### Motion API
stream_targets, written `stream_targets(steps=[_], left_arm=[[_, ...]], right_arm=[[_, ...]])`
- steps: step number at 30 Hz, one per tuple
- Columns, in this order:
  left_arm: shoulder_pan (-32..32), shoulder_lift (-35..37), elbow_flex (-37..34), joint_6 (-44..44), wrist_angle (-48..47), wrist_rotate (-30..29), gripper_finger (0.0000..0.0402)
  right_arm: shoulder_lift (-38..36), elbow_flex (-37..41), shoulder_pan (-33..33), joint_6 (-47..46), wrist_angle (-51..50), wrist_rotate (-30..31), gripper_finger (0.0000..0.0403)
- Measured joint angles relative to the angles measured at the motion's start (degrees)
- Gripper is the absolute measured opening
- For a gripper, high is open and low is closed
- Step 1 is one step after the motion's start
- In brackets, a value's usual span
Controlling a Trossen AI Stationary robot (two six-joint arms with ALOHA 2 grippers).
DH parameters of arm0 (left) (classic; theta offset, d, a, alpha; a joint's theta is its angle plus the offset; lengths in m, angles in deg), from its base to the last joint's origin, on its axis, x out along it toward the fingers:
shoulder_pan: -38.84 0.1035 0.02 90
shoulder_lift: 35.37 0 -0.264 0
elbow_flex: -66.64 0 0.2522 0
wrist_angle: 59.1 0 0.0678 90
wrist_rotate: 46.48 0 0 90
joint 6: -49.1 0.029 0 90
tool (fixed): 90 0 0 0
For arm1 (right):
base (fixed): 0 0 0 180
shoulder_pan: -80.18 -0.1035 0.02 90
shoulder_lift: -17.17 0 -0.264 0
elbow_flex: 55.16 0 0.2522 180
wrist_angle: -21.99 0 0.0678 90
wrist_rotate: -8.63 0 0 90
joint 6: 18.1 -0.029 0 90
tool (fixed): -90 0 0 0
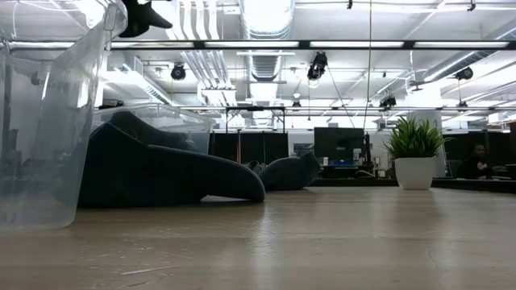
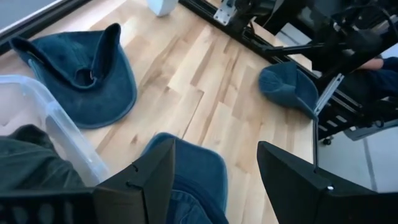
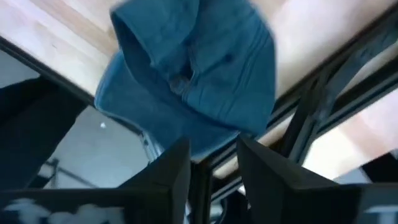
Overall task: Pick & Place hat
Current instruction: Put the bottom right dark blue cap into the bottom transparent bin
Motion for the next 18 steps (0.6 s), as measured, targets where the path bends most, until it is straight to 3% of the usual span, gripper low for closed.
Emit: stream_targets(steps=[7,14,18], left_arm=[[-0.35,0.0,-1.39,-0.93,1.84,0.0,0.022],[-0.34,-0.01,-1.39,-0.93,1.96,-0.51,0.022],[-0.33,-0.09,-1.39,-0.93,1.92,-0.7,0.022]], right_arm=[[0.04,7.32,-2.86,-9.13,14.84,-3.58,0.02],[0.07,13.05,-5.21,-18.78,22.35,-4.61,0.0224],[0.07,13.45,-5.15,-16.36,23.32,0.58,0.0226]])
